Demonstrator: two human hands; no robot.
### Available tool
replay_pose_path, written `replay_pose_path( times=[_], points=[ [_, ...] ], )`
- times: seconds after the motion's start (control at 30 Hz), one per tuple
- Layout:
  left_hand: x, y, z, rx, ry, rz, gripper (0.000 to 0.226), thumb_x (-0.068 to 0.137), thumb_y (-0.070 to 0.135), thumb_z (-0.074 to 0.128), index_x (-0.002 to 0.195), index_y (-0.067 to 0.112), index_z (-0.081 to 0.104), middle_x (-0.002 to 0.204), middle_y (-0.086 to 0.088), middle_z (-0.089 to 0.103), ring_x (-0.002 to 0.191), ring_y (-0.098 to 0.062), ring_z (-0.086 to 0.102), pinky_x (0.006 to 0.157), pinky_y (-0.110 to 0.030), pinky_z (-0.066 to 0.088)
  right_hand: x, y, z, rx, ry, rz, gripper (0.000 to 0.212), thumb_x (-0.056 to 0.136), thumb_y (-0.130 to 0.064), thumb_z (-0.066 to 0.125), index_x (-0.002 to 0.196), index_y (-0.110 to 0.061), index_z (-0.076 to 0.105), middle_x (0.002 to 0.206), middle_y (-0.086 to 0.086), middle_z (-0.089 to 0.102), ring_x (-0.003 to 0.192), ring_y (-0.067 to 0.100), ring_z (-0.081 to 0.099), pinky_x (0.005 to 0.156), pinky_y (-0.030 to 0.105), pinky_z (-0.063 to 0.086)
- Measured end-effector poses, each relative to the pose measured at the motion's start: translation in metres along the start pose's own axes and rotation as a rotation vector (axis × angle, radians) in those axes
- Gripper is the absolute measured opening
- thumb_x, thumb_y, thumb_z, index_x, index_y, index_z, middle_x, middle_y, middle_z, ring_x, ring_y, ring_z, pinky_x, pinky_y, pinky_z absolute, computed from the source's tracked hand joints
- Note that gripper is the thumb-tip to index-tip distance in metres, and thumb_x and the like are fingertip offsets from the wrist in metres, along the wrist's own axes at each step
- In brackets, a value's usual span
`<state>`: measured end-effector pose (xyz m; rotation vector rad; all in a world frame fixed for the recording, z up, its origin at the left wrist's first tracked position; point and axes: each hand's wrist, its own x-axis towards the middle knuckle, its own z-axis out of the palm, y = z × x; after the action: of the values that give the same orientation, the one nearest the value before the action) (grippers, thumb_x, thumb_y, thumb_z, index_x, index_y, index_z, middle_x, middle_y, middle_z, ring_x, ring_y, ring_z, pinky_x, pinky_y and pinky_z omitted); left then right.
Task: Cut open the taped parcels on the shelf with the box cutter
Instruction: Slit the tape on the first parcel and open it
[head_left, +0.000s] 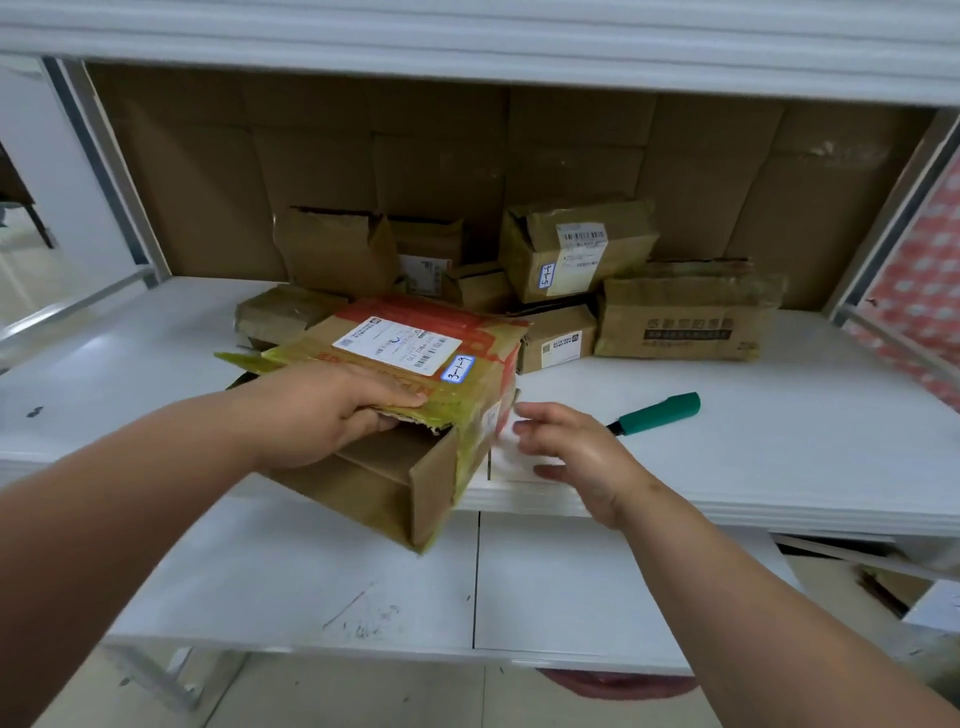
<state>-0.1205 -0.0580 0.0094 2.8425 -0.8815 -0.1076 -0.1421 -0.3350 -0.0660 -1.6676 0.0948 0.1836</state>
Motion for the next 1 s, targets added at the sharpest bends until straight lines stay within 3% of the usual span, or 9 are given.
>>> replay_pose_path(
  times=[0.13, 0.3, 0.4, 0.53, 0.67, 0.73, 0.83, 0.93, 1.0],
  points=[
    [-0.007, 0.009, -0.005, -0.107, -0.070, 0.067, 0.050, 0.095, 0.025, 0.061, 0.114, 0.068, 0.045, 0.133, 0.039, 0.043, 0.136, 0.007, 0.033, 0.121, -0.033, 0.014, 0.021, -0.002, -0.009, 0.073, 0.186, 0.024, 0.044, 0.087, -0.004, 0.058, 0.131, -0.011, 0.056, 0.111, 0.000, 0.063, 0.114, 0.019, 0.056, 0.102, 0.037, 0.045],
    [-0.012, 0.008, -0.009, 0.008, -0.104, -0.022, 0.060, 0.089, 0.007, 0.057, 0.111, 0.063, 0.056, 0.130, 0.044, 0.042, 0.135, 0.016, 0.020, 0.114, -0.036, -0.016, 0.033, -0.003, -0.016, 0.213, 0.013, 0.062, 0.046, 0.081, 0.008, 0.045, 0.119, -0.009, 0.062, 0.093, 0.003, 0.071, 0.094, 0.021, 0.062, 0.084, 0.030, 0.049],
    [-0.015, 0.001, -0.017, 0.372, -0.033, -0.200, 0.044, 0.093, 0.039, 0.053, 0.128, 0.065, 0.045, 0.149, 0.027, 0.031, 0.141, -0.009, 0.016, 0.114, -0.038, -0.002, 0.033, -0.001, -0.013, 0.096, -0.071, 0.012, 0.025, 0.086, 0.000, 0.056, 0.106, -0.013, 0.067, 0.090, 0.004, 0.075, 0.086, 0.021, 0.068, 0.080, 0.035, 0.054],
    [-0.019, -0.007, -0.024, 0.311, -0.102, -0.316, 0.033, 0.094, 0.064, 0.039, 0.124, 0.073, 0.029, 0.144, 0.020, 0.032, 0.128, -0.015, 0.026, 0.106, -0.036, 0.023, 0.033, 0.004, -0.004, 0.048, -0.022, -0.037, 0.019, 0.086, -0.007, 0.067, 0.104, -0.011, 0.064, 0.091, 0.006, 0.074, 0.095, 0.030, 0.067, 0.090, 0.045, 0.051],
    [-0.027, -0.011, -0.028, 0.159, -0.379, -0.444, 0.089, 0.098, 0.002, 0.038, 0.122, 0.079, 0.000, 0.161, 0.018, 0.004, 0.146, -0.022, 0.014, 0.115, -0.034, 0.023, 0.031, 0.002, -0.002, 0.074, -0.113, -0.020, 0.037, 0.083, -0.007, 0.067, 0.119, -0.014, 0.062, 0.097, 0.005, 0.074, 0.099, 0.027, 0.066, 0.093, 0.042, 0.048],
    [-0.029, -0.018, -0.038, -0.025, -0.559, -0.434, 0.092, 0.094, -0.008, 0.043, 0.120, 0.077, 0.017, 0.161, 0.020, 0.001, 0.149, -0.016, 0.008, 0.120, -0.034, 0.016, 0.029, -0.001, -0.002, 0.070, -0.203, 0.025, 0.042, 0.069, -0.011, 0.066, 0.111, -0.012, 0.064, 0.091, 0.005, 0.073, 0.090, 0.024, 0.067, 0.088, 0.041, 0.051],
    [-0.033, -0.015, -0.040, -0.225, -0.514, -0.336, 0.032, 0.095, 0.050, 0.050, 0.125, 0.057, 0.045, 0.158, 0.017, 0.022, 0.147, -0.013, 0.015, 0.119, -0.036, 0.009, 0.024, -0.004, 0.000, 0.120, -0.326, 0.113, 0.037, 0.058, -0.013, 0.059, 0.095, -0.009, 0.063, 0.080, 0.005, 0.066, 0.075, 0.019, 0.062, 0.077, 0.035, 0.050],
    [-0.006, -0.011, -0.030, -0.089, -0.509, -0.484, 0.111, 0.058, 0.084, 0.049, 0.153, 0.035, 0.017, 0.162, 0.010, 0.011, 0.147, -0.016, 0.015, 0.119, -0.034, 0.016, 0.027, -0.003, 0.002, 0.127, -0.388, 0.156, 0.053, 0.056, -0.005, 0.062, 0.109, -0.003, 0.064, 0.099, 0.015, 0.063, 0.089, 0.030, 0.061, 0.088, 0.041, 0.050],
    [0.000, -0.009, -0.016, 0.017, -0.429, -0.479, 0.129, 0.050, 0.086, 0.050, 0.155, 0.029, 0.005, 0.162, 0.004, 0.011, 0.145, -0.020, 0.021, 0.117, -0.035, 0.025, 0.028, -0.004, 0.005, 0.120, -0.464, 0.155, 0.057, 0.059, 0.001, 0.062, 0.115, -0.005, 0.065, 0.110, 0.017, 0.067, 0.104, 0.036, 0.063, 0.096, 0.049, 0.051]
  ],
)
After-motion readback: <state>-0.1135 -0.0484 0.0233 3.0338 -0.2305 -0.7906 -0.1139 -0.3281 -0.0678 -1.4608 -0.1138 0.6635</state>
